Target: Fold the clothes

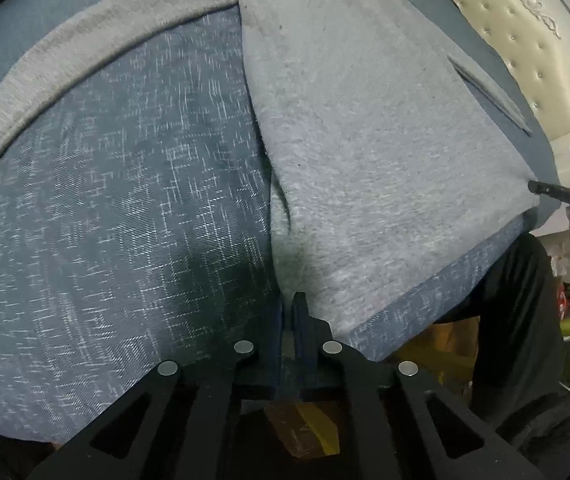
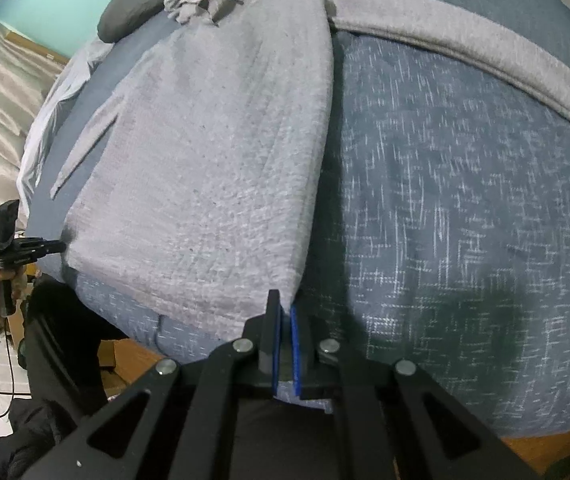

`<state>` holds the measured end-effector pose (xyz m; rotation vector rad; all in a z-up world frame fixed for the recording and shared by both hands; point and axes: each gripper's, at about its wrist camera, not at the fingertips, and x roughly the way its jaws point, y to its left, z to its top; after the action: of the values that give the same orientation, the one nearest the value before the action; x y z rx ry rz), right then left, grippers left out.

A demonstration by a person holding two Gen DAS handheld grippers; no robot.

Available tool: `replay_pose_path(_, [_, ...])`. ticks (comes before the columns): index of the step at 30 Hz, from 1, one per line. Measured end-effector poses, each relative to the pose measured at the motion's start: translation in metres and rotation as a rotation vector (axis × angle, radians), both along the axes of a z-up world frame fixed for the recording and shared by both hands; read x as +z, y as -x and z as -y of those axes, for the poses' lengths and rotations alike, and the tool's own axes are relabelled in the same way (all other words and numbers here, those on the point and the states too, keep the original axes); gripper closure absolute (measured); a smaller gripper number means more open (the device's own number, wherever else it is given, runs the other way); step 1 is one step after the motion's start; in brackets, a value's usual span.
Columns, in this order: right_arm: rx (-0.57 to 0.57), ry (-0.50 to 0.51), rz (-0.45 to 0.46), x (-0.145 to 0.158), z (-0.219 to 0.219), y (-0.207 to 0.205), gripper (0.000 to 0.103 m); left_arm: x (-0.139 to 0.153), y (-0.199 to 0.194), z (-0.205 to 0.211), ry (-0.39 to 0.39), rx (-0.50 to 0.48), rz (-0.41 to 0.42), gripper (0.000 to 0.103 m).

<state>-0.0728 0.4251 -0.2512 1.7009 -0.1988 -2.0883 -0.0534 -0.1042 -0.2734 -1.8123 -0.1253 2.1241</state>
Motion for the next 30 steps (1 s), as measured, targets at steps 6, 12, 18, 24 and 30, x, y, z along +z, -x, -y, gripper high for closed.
replay_pose_path(6, [0.012, -0.017, 0.001, 0.012, -0.004, -0.007, 0.1, 0.003, -0.005, 0.002, 0.01, 0.003, 0.007, 0.099])
replay_pose_path(12, [-0.023, -0.055, 0.025, -0.014, 0.0, -0.005, 0.099, -0.026, 0.002, 0.001, 0.007, 0.069, 0.08, 0.095])
replay_pose_path(18, [-0.035, -0.037, 0.048, -0.017, -0.006, -0.003, 0.098, -0.015, 0.012, 0.011, -0.023, 0.128, 0.052, 0.086])
replay_pose_path(24, [-0.087, -0.016, 0.006, 0.007, -0.018, 0.014, 0.097, 0.003, 0.051, 0.019, -0.059, 0.222, -0.062, 0.086])
replay_pose_path(30, [-0.135, 0.009, -0.048, 0.019, -0.01, 0.052, 0.096, 0.007, 0.114, 0.027, -0.157, 0.285, -0.153, 0.086])
